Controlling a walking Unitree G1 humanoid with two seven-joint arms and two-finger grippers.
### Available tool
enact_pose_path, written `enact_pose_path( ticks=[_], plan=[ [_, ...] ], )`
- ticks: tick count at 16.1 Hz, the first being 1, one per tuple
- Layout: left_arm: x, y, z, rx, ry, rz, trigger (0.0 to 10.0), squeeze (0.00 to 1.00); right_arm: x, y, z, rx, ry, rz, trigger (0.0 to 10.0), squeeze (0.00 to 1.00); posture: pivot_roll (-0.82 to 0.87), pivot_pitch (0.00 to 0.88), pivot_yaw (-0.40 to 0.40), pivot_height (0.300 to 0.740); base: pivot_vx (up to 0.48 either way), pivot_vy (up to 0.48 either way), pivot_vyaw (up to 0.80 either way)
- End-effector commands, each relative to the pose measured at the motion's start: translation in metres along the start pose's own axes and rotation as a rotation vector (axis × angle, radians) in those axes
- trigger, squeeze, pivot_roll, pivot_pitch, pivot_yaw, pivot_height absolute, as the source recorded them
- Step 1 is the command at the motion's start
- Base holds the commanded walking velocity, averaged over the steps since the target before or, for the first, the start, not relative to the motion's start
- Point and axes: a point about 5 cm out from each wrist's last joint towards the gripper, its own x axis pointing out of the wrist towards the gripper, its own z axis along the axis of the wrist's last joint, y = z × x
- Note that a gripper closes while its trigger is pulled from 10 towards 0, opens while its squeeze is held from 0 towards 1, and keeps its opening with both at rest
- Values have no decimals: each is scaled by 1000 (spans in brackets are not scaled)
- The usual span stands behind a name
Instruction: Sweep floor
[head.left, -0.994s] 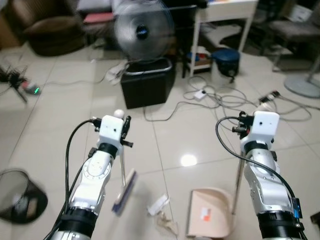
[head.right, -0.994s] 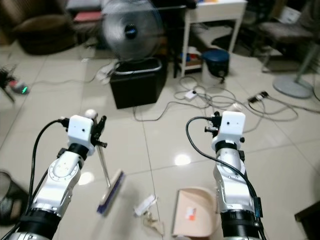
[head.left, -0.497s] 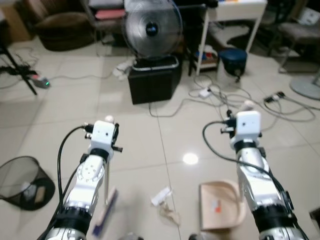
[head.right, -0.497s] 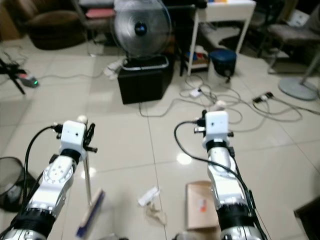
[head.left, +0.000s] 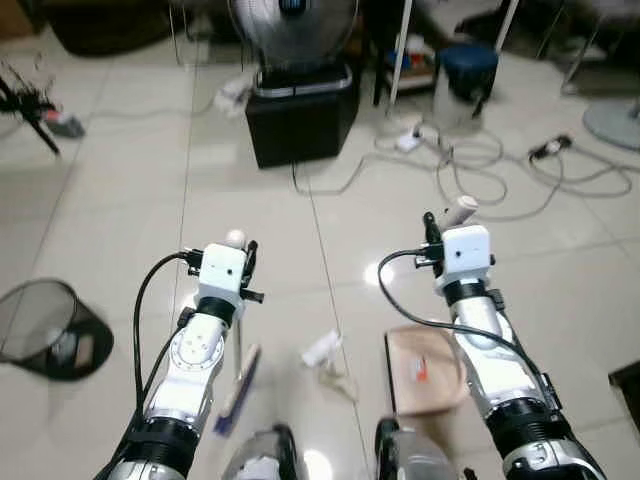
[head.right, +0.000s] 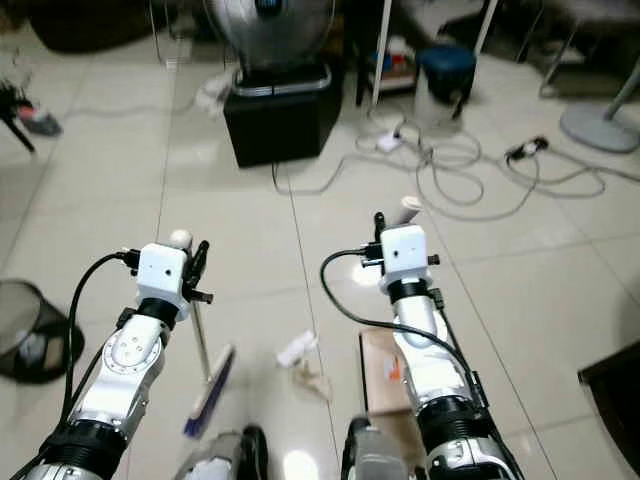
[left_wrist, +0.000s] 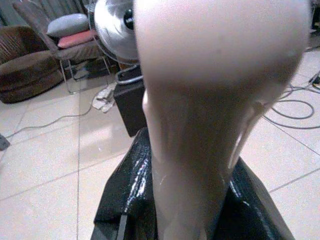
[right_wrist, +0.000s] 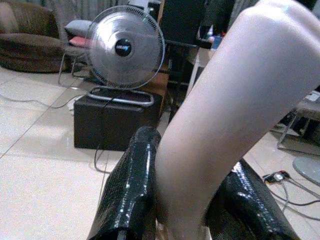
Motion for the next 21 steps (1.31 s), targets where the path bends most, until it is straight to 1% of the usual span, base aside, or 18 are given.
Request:
enact_pose_path(
  ticks=[1, 3, 5, 7, 9, 11, 12, 13, 14, 15, 16, 17, 18, 19, 21],
  plan=[
    [-2, -1, 1, 17, -23, -6, 10000, 0, 5, 4, 7, -9, -56, 7, 10000, 0, 12, 279, 59, 740, 0, 0, 0],
    [-4, -6, 4, 7, -64, -1, 10000, 0, 8, 20, 11, -3, -99, 22, 10000, 0, 23, 302, 59, 740, 0, 0, 0],
    [-5, -8, 5, -6, -78, 4, 10000, 0, 9, 26, 12, 6, -113, 24, 10000, 0, 21, 313, 59, 740, 0, 0, 0],
    [-4, -14, 5, -48, -82, 10, 10000, 0, 12, 36, 20, 47, -148, 6, 10000, 0, 16, 323, 57, 740, 0, 0, 0],
    [-3, -17, 5, -62, -81, 15, 10000, 0, 12, 39, 20, 58, -145, 8, 10000, 0, 11, 322, 57, 740, 0, 0, 0],
    [-1, -23, 4, -87, -71, 25, 10000, 0, 9, 46, 15, 56, -123, 31, 10000, 0, 7, 319, 57, 740, 0, 0, 0],
    [1, -26, 4, -113, -60, 33, 10000, 0, 7, 49, 12, 50, -104, 47, 10000, 0, 4, 317, 57, 740, 0, 0, 0],
    [3, -30, 3, -154, -42, 44, 10000, 0, 5, 52, 8, 44, -89, 56, 10000, 0, 3, 314, 56, 740, 0, 0, 0],
    [6, -35, 2, -220, -19, 54, 10000, 0, 3, 55, 5, 42, -67, 64, 10000, 0, 1, 311, 55, 740, 0, 0, 0],
    [8, -38, 3, -257, -11, 60, 10000, 0, 3, 56, 3, 51, -56, 65, 10000, 0, -2, 306, 53, 740, 0, 0, 0],
    [10, -40, 4, -320, -6, 75, 10000, 0, 4, 57, 3, 71, -45, 64, 10000, 0, -5, 298, 50, 740, 0, 0, 0],
    [13, -43, 7, -385, -8, 88, 10000, 0, 5, 58, 3, 91, -40, 63, 10000, 0, -6, 289, 47, 740, 0, 0, 0],
    [19, -48, 14, -497, -20, 92, 10000, 0, 8, 60, 6, 117, -40, 61, 10000, 0, -8, 277, 42, 740, 0, 0, 0],
    [22, -51, 18, -538, -28, 71, 10000, 0, 10, 60, 7, 125, -42, 61, 10000, 0, -11, 266, 40, 740, 0, 0, 0],
    [26, -60, 28, -616, -48, -24, 10000, 0, 15, 56, 9, 160, -42, 40, 10000, 0, -16, 241, 39, 740, 0, 0, 0]
  ],
)
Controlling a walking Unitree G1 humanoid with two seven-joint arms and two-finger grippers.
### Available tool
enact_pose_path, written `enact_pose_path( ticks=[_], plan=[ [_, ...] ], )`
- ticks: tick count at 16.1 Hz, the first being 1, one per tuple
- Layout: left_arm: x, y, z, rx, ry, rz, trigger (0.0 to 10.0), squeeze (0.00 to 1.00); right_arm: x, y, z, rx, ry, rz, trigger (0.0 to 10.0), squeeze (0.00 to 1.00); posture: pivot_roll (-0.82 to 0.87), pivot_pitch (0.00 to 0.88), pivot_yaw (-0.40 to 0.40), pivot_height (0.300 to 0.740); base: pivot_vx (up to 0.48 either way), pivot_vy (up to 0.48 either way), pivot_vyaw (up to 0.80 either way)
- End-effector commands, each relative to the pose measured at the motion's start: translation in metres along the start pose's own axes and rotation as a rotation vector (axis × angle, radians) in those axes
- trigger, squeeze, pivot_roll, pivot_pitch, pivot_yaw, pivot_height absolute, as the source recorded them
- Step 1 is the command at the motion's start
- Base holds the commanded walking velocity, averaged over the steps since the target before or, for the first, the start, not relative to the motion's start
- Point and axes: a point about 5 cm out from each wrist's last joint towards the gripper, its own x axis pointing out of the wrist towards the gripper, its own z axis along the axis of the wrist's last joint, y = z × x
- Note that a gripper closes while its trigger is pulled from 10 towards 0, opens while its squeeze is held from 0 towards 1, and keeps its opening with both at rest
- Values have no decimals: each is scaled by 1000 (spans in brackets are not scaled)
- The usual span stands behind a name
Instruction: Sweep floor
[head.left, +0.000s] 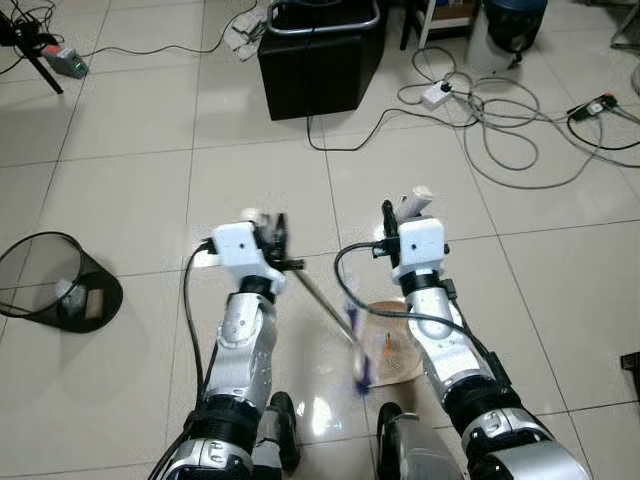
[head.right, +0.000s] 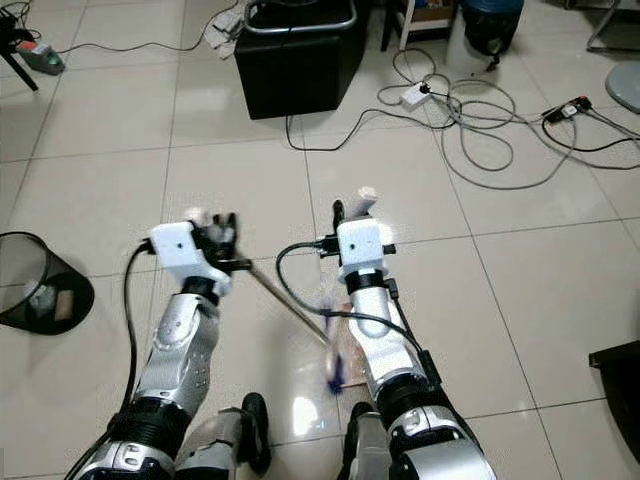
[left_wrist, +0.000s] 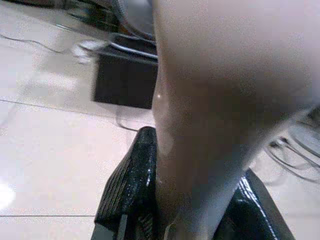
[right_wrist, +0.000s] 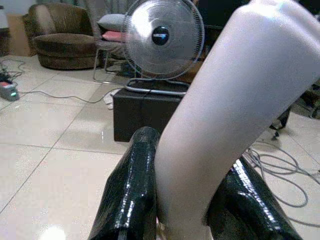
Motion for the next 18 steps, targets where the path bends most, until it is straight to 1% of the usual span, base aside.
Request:
enact_pose_path(
  ticks=[1, 2, 3, 6, 7, 8, 9, 12, 14, 17, 18],
  plan=[
    [-1, -9, -6, -104, 38, -40, 10000, 0, -2, 3, -3, 69, 24, -17, 10000, 0, -18, 225, 40, 740, 0, 0, 0],
    [3, -11, 1, -128, 25, -66, 10000, 0, 0, -4, -2, 99, 23, -55, 10000, 0, -23, 206, 41, 740, 0, 0, 0],
    [6, -11, 5, -137, 16, -73, 10000, 0, 1, -9, -1, 113, 21, -73, 10000, 0, -26, 188, 44, 740, 0, 0, 0],
    [15, -7, 17, -141, -15, -82, 10000, 0, 4, -19, -1, 147, 20, -117, 10000, 0, -35, 151, 54, 740, 0, 0, 0],
    [22, -5, 29, -84, -48, -129, 10000, 0, 4, -28, -1, 176, 11, -149, 10000, 0, -40, 121, 58, 740, 0, 0, 0],
    [26, -3, 35, -26, -62, -168, 10000, 0, 4, -34, 0, 189, 8, -164, 10000, 0, -43, 110, 59, 740, 0, 0, 0],
    [29, -1, 44, 54, -79, -225, 10000, 0, 3, -39, 0, 199, -3, -173, 10000, 0, -49, 92, 61, 740, 0, 0, 0],
    [35, 8, 66, 176, -128, -297, 10000, 0, -2, -49, 1, 210, -16, -187, 10000, 0, -48, 69, 59, 740, 0, 0, 0],
    [38, 19, 77, 241, -149, -287, 10000, 0, -4, -54, 0, 223, -16, -197, 10000, 0, -56, 52, 62, 740, 0, 0, 0],
    [38, 46, 87, 346, -153, -227, 10000, 0, -7, -64, 4, 249, -42, -216, 10000, 0, -70, 33, 73, 740, 0, 0, 0],
    [38, 48, 88, 350, -156, -219, 10000, 0, -7, -65, 5, 253, -48, -217, 10000, 0, -70, 32, 74, 740, 0, 0, 0]
  ],
)
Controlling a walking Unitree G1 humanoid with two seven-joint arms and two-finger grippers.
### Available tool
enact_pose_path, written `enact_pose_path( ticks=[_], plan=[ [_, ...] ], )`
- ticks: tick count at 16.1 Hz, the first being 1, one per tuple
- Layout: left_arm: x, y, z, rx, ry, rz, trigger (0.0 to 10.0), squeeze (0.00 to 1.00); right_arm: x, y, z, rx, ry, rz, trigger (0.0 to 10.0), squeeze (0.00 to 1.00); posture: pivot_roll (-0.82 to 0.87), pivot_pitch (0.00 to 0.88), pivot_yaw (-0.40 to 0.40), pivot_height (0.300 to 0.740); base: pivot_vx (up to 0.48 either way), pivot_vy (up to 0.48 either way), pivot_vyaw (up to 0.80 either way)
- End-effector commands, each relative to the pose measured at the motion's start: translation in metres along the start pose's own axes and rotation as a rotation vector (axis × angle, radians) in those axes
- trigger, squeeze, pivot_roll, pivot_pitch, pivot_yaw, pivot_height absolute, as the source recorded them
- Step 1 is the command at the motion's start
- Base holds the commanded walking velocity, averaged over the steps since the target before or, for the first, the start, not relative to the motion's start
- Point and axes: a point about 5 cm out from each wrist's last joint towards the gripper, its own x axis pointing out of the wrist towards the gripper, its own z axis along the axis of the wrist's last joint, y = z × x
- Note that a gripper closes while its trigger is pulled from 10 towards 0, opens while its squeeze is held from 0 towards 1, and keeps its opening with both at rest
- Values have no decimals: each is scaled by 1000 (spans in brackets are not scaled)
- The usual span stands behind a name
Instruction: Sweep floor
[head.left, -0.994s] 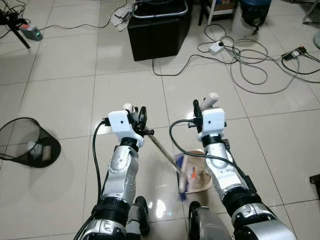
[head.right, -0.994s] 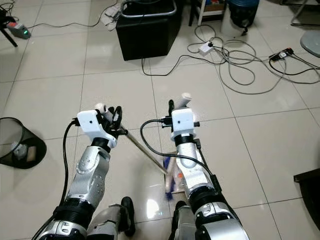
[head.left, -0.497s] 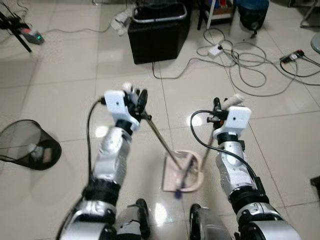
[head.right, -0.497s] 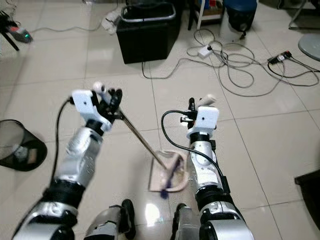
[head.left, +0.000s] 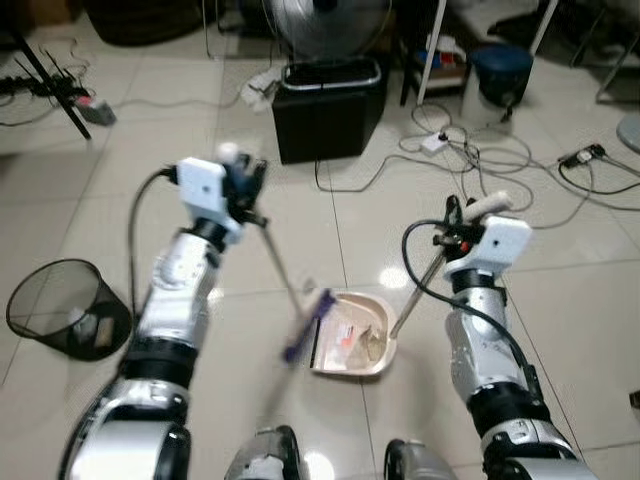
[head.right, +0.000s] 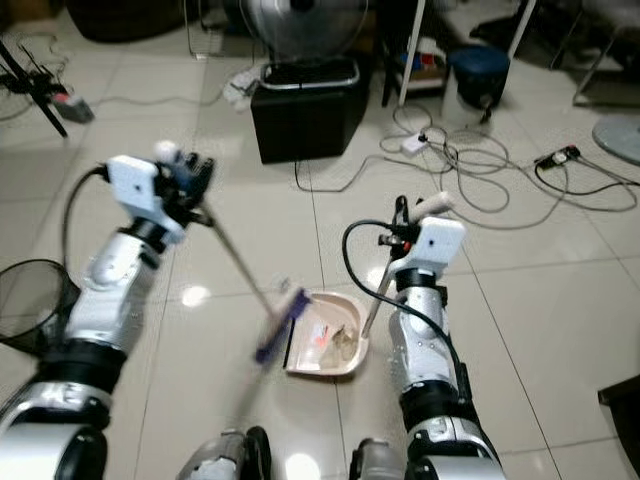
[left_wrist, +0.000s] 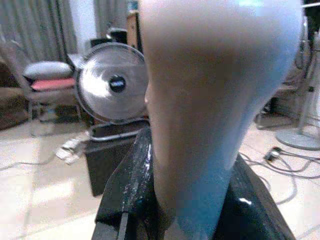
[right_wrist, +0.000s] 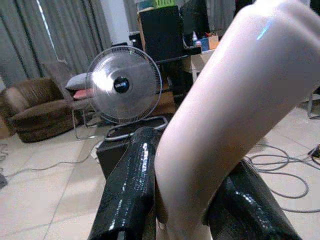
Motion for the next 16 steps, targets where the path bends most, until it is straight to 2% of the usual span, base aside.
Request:
enact_pose_path(
  ticks=[1, 5, 8, 10, 11, 13, 14, 15, 16],
  plan=[
    [3, 7, 9, 35, -36, 17, 10000, 0, 3, -1, 9, 17, -39, 7, 10000, 0, -66, 27, 74, 740, 0, 0, 0],
    [-9, 26, 5, 98, -18, 114, 10000, 0, -3, -8, 11, 62, -44, -8, 10000, 0, -56, 14, 73, 740, 0, 0, 0],
    [-25, 41, -6, 156, 40, 195, 10000, 0, -5, -16, 24, 100, -71, -23, 10000, 0, -59, 14, 77, 740, 0, 0, 0],
    [-33, 43, -12, 163, 67, 210, 10000, 0, -5, -20, 34, 116, -94, -26, 10000, 0, -60, 18, 79, 740, 0, 0, 0],
    [-42, 41, -22, 175, 111, 216, 10000, 0, -2, -21, 46, 142, -111, -22, 10000, 0, -64, 16, 83, 740, 0, 0, 0],
    [-47, 40, -30, 180, 166, 227, 10000, 0, 1, -20, 56, 158, -118, -13, 10000, 0, -67, 16, 85, 740, 0, 0, 0],
    [-51, 39, -35, 185, 196, 229, 10000, 0, 5, -18, 63, 171, -121, -1, 10000, 0, -70, 16, 88, 740, 0, 0, 0],
    [-61, 35, -42, 204, 244, 230, 10000, 0, 14, -9, 84, 206, -139, 48, 10000, 0, -76, 19, 88, 740, 0, 0, 0],
    [-68, 31, -44, 208, 251, 220, 10000, 0, 19, -4, 93, 241, -124, 66, 10000, 0, -76, 19, 88, 740, 0, 0, 638]
  ],
)
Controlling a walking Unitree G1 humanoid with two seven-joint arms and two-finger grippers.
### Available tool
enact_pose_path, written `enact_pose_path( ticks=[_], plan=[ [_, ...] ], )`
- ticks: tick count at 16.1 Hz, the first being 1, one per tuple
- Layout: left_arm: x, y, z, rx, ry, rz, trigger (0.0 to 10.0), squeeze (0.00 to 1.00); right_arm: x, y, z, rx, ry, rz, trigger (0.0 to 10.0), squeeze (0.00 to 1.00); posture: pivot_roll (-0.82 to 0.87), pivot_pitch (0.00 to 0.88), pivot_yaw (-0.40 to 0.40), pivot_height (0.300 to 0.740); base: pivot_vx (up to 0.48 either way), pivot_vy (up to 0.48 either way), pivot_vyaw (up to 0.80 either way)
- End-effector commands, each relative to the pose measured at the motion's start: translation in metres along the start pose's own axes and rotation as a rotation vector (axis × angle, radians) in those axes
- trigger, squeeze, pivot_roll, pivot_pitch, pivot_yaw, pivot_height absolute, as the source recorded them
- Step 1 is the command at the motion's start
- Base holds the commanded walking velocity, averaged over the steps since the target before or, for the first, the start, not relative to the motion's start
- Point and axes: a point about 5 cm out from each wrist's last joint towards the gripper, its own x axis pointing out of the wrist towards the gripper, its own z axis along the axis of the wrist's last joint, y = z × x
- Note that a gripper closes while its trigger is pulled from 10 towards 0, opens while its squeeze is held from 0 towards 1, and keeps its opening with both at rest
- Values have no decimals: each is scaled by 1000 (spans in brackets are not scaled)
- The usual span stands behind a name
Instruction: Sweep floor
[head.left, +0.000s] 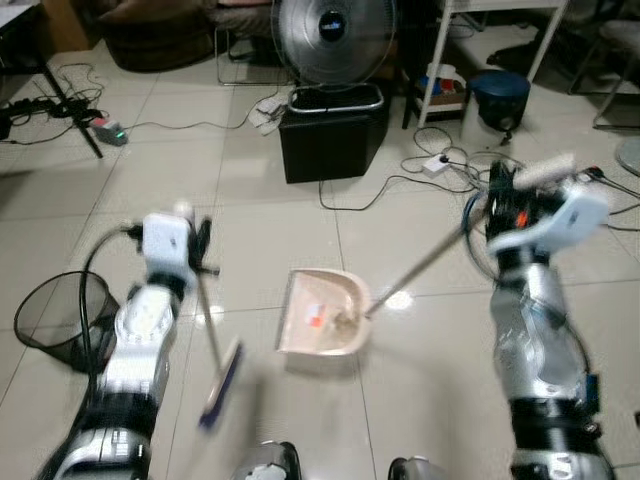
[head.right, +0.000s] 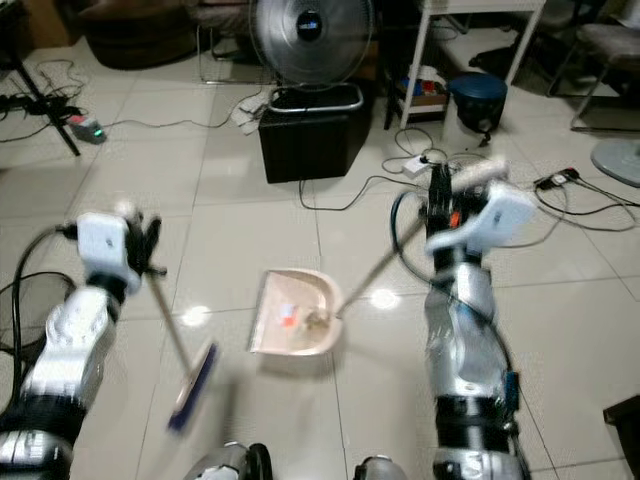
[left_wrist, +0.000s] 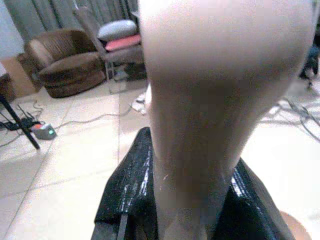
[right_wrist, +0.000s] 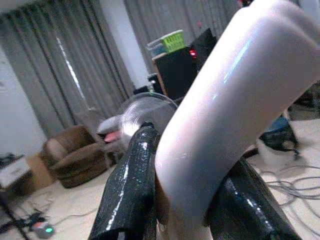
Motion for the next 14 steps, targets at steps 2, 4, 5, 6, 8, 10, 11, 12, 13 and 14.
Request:
enact_pose_path(
  ticks=[2, 4, 5, 6, 8, 10, 11, 12, 13, 14],
  plan=[
    [-5, -3, 8, 44, -23, -14, 10000, 0, 14, 21, 20, 54, -33, 58, 10000, 0, -71, 19, 83, 740, 0, 0, 800],
    [-10, -8, 9, 64, -27, -23, 10000, 0, 21, 31, 28, 66, -22, 77, 10000, 0, -71, 19, 83, 740, 0, 0, 800],
    [-11, -9, 10, 64, -33, -21, 10000, 0, 22, 33, 29, 71, -18, 80, 10000, 0, -71, 19, 83, 740, 0, 0, 800],
    [-13, -10, 12, 66, -44, -18, 10000, 0, 25, 35, 32, 81, -16, 84, 10000, 0, -71, 19, 83, 740, 0, 0, 800],
    [-15, -14, 14, 75, -51, -23, 10000, 0, 28, 38, 39, 102, -15, 81, 10000, 0, -59, 14, 78, 740, 0, 0, 800],
    [-17, -15, 15, 79, -51, -26, 10000, 0, 29, 38, 41, 111, -10, 72, 10000, 0, -58, 12, 78, 740, 268, 0, 800],
    [-18, -16, 16, 83, -53, -30, 10000, 0, 30, 37, 43, 112, -10, 65, 10000, 0, -58, 12, 78, 740, 337, 0, 800],
    [-18, -17, 16, 85, -54, -31, 10000, 0, 31, 36, 44, 115, -11, 60, 10000, 0, -58, 12, 78, 740, 349, 0, 800],
    [-18, -17, 16, 86, -53, -33, 10000, 0, 31, 35, 45, 120, -12, 57, 10000, 0, -62, 6, 82, 740, 352, 0, 800],
    [-18, -19, 16, 87, -53, -35, 10000, 0, 32, 35, 48, 124, -16, 54, 10000, 0, -63, 1, 83, 740, 382, 0, 800]
  ],
)
